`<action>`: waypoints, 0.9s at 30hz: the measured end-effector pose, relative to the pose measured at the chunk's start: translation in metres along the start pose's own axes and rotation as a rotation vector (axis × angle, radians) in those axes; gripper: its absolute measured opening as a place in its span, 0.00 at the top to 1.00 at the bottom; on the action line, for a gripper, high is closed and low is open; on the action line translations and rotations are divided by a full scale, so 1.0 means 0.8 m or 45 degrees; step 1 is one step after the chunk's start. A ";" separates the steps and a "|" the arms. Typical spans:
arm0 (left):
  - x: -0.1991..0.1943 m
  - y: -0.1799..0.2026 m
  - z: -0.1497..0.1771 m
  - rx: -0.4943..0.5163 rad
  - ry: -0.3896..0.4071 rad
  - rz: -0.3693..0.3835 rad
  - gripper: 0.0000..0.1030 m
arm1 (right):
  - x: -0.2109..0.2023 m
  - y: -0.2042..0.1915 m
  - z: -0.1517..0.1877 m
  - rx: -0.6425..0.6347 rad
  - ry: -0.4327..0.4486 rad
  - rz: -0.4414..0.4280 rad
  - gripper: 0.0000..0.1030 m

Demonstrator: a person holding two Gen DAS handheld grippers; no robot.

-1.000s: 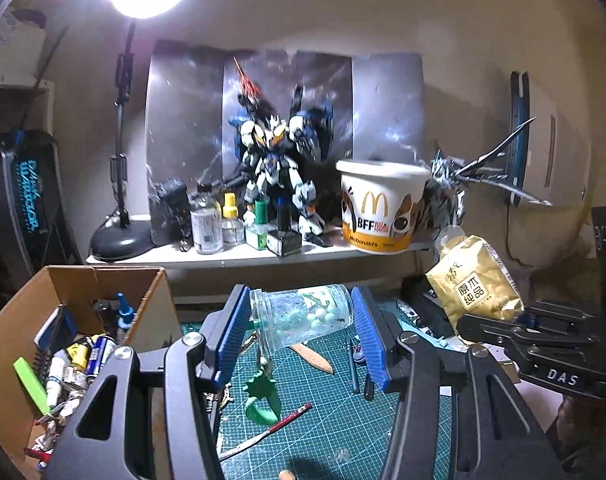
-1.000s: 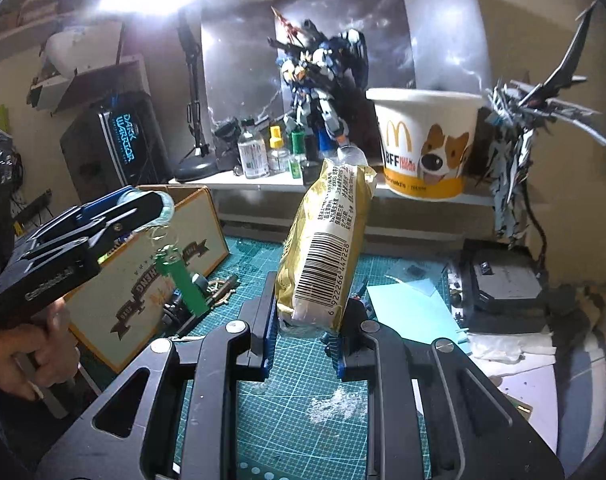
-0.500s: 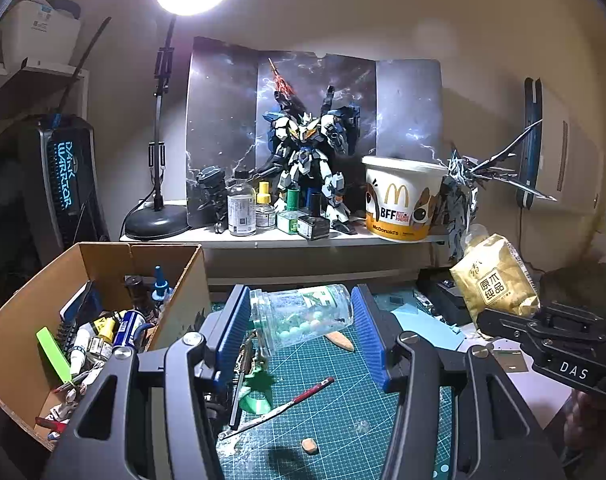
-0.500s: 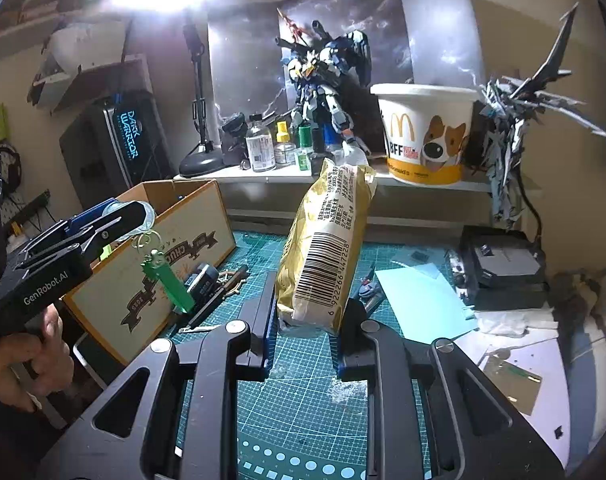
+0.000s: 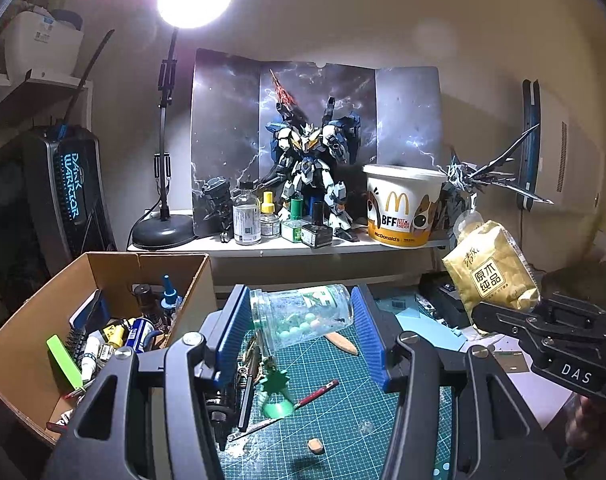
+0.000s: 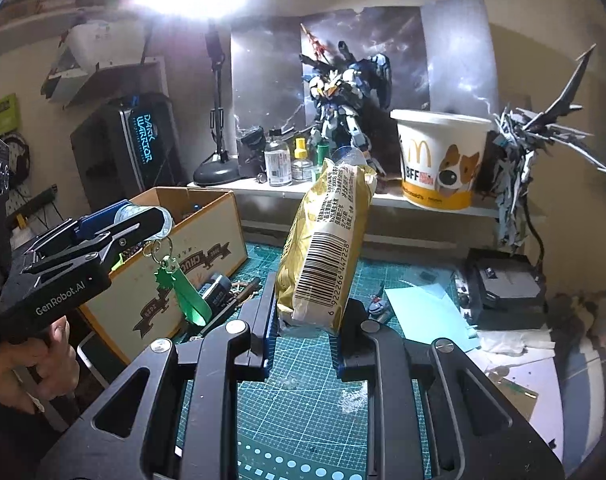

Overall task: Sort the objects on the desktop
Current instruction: 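Carry the clear jar and gold packet in both tools toward the cardboard box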

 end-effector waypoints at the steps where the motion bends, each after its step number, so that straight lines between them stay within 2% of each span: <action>1: 0.000 -0.001 0.000 0.001 0.001 -0.001 0.50 | 0.000 -0.001 -0.001 -0.002 0.001 -0.003 0.80; 18: -0.033 -0.025 -0.023 -0.024 0.074 -0.024 0.50 | 0.014 -0.034 -0.016 -0.058 0.011 -0.079 0.80; 27: -0.055 -0.073 -0.038 -0.084 0.112 -0.096 0.50 | 0.032 -0.062 -0.025 -0.107 0.008 -0.158 0.80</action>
Point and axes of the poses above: each gripper's, at about its wrist camera, not at the fingertips, and x roughly the way its jaws point, y to its right, z to its underside, the point moved 7 cm from there along x, roughly the way its jaws point, and after that the axes turned 13 degrees about -z, right-handed, at the moved point
